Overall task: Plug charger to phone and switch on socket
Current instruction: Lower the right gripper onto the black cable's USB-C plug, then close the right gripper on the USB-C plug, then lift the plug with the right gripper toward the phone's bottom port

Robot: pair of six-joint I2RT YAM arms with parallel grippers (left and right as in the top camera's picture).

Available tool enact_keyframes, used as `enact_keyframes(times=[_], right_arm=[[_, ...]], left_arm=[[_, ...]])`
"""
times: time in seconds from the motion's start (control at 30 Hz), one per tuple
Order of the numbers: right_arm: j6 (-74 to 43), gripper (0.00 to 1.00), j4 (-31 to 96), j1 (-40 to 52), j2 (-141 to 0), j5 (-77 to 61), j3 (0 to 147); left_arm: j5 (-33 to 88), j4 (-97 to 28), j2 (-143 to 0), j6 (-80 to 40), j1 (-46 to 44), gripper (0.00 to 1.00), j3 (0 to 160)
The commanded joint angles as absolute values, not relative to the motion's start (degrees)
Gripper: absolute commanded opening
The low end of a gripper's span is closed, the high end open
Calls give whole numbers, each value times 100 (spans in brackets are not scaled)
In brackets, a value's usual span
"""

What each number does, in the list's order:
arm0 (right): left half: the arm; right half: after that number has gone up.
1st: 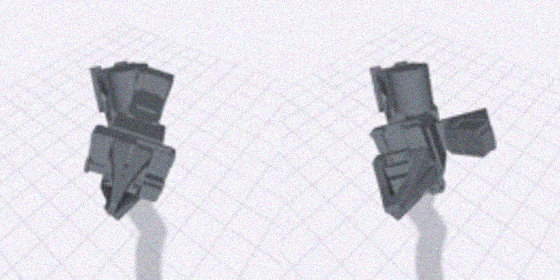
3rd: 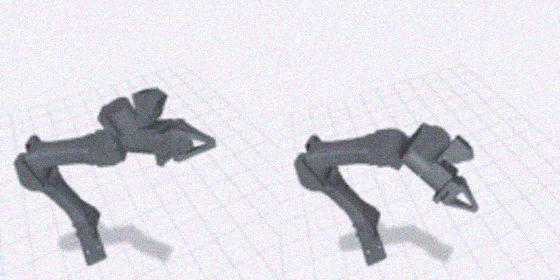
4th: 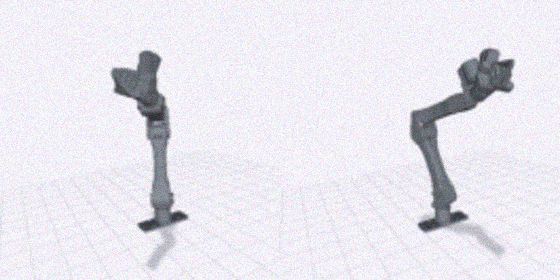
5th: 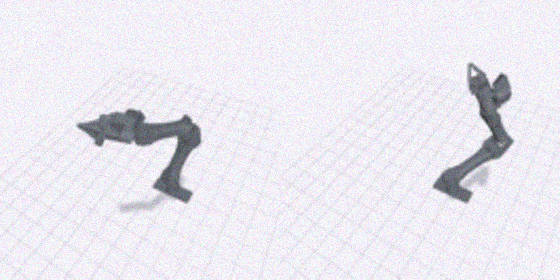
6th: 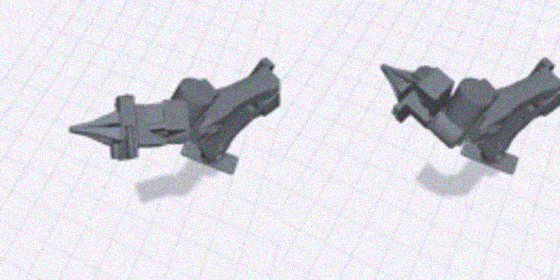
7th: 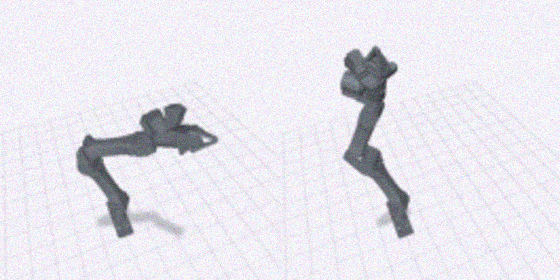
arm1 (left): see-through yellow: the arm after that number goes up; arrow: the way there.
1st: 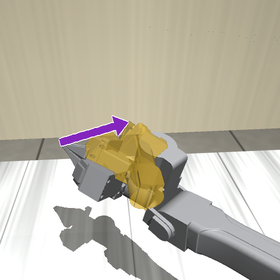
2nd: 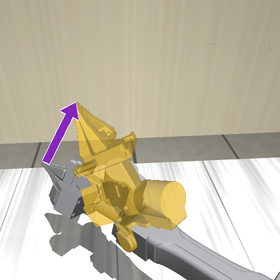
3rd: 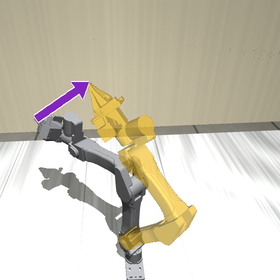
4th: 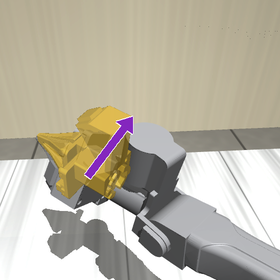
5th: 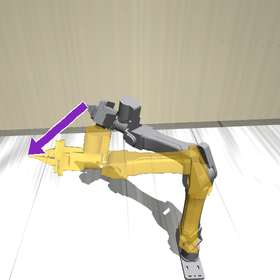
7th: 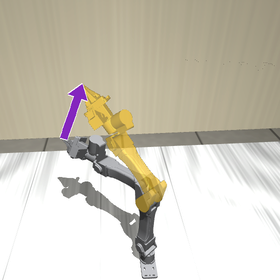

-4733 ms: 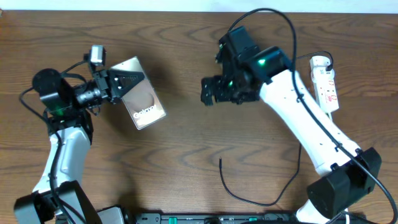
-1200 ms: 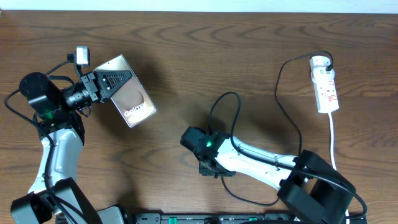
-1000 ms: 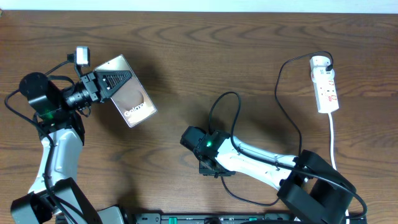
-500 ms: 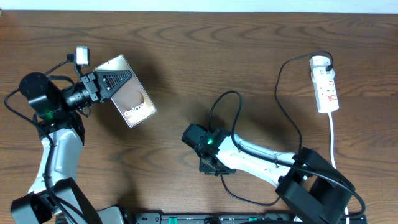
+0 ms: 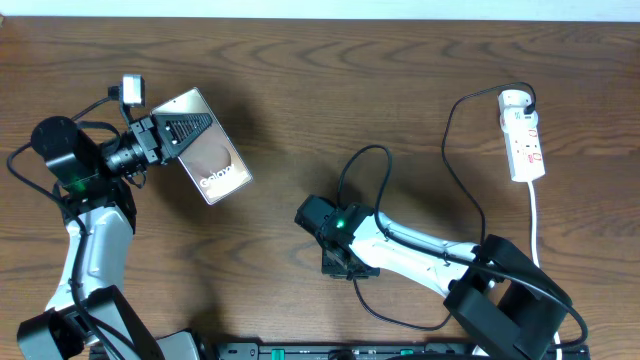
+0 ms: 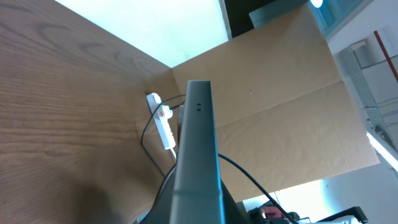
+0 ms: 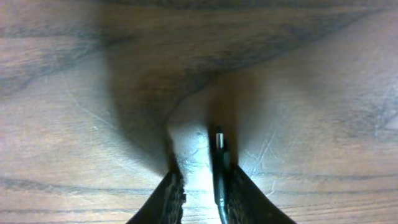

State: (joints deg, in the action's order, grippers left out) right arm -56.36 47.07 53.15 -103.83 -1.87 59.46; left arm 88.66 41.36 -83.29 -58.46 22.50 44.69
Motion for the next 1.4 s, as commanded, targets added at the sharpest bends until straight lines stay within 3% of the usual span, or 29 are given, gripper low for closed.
enact_keyframes(times=[0.0,0.13,0.23,0.4,0.73,0.93,1.37], right_arm=[[-5610,19,4711,5280,-10503,-172,5900],[-5610,17,4709,5280,-10503,-172,5900],[-5610,7,4709,5280,-10503,-172,5900],[-5610,1,4709,5280,-10503,-172,5900],[-5483,1,4705,5236,-10499,-261,5922],[-4609,1,4705,4823,-10383,-685,6130],[532,1,4650,2416,-9918,-6851,6831]], left_arm=[[9011,4189,-8315,-5806,2276,7,4523],[9011,4189,-8315,-5804,2276,7,4523],[9011,4189,-8315,-5806,2276,7,4523],[9011,4189,-8315,-5806,2276,7,4523],[9011,4189,-8315,-5806,2276,7,4523],[9008,4189,-8315,-5808,2276,7,4523],[9011,4189,-8315,-5808,2276,7,4523]])
